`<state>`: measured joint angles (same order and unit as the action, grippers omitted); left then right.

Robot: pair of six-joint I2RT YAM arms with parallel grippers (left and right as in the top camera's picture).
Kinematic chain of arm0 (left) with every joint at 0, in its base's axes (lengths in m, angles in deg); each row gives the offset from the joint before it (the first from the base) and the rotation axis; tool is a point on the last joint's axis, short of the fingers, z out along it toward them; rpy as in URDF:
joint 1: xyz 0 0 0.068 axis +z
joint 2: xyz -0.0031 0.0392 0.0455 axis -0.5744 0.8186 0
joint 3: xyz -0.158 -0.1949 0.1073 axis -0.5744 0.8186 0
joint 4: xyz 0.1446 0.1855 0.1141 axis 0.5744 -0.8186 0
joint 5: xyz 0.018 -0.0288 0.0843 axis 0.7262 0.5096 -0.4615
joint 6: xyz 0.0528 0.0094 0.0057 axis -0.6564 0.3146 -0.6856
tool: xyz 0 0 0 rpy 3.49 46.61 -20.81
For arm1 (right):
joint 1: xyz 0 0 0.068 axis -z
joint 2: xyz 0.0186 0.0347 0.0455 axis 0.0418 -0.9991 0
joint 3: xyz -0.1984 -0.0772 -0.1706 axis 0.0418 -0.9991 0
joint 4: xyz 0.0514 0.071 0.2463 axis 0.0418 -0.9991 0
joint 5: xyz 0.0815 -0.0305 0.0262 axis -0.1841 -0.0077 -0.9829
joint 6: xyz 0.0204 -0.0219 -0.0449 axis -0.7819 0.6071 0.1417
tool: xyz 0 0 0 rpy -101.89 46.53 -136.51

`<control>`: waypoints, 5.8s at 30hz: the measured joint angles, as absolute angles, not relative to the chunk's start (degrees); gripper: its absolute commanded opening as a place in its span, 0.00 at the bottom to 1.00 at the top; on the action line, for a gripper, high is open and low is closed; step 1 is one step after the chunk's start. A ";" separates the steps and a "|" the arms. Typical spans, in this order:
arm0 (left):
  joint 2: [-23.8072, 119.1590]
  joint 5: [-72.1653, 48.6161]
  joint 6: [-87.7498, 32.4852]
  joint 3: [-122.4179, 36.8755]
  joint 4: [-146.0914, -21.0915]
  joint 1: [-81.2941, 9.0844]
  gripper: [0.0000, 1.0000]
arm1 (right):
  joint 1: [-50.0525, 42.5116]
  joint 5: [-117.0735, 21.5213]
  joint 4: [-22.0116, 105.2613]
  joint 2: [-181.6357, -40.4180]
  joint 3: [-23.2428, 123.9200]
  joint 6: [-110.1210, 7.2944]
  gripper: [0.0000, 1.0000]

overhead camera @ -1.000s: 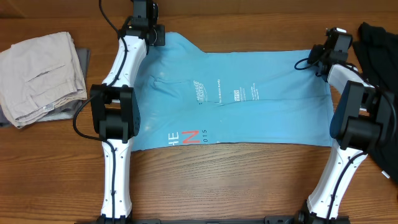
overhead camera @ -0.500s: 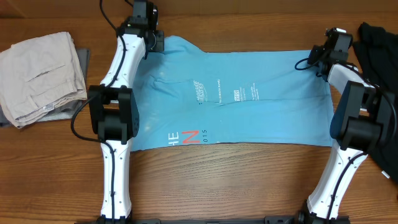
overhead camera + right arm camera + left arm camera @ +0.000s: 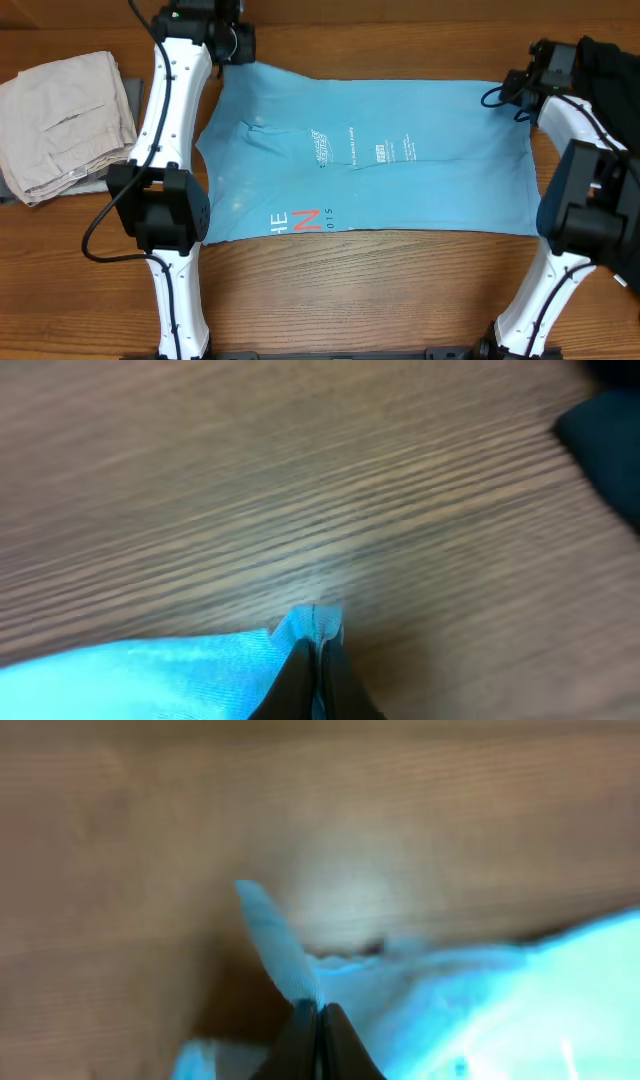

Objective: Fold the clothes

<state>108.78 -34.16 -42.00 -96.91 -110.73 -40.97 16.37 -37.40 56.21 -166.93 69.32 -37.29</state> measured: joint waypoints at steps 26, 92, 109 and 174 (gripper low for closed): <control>102.57 -41.19 -35.21 -96.76 -139.99 -40.97 0.04 | 21.09 -42.48 27.65 -157.75 69.28 -38.39 0.04; 102.57 -40.10 -30.62 -59.95 -133.83 -41.08 0.04 | 23.04 -31.74 10.95 -154.97 61.93 -50.85 0.04; 102.57 -40.32 -29.70 -54.18 -130.42 -41.08 0.24 | 23.04 -30.08 13.46 -154.97 58.94 -51.19 0.82; 95.88 -31.31 -29.74 -45.66 -100.89 -43.81 0.04 | 2.71 -53.34 37.66 -152.39 45.98 -48.33 0.28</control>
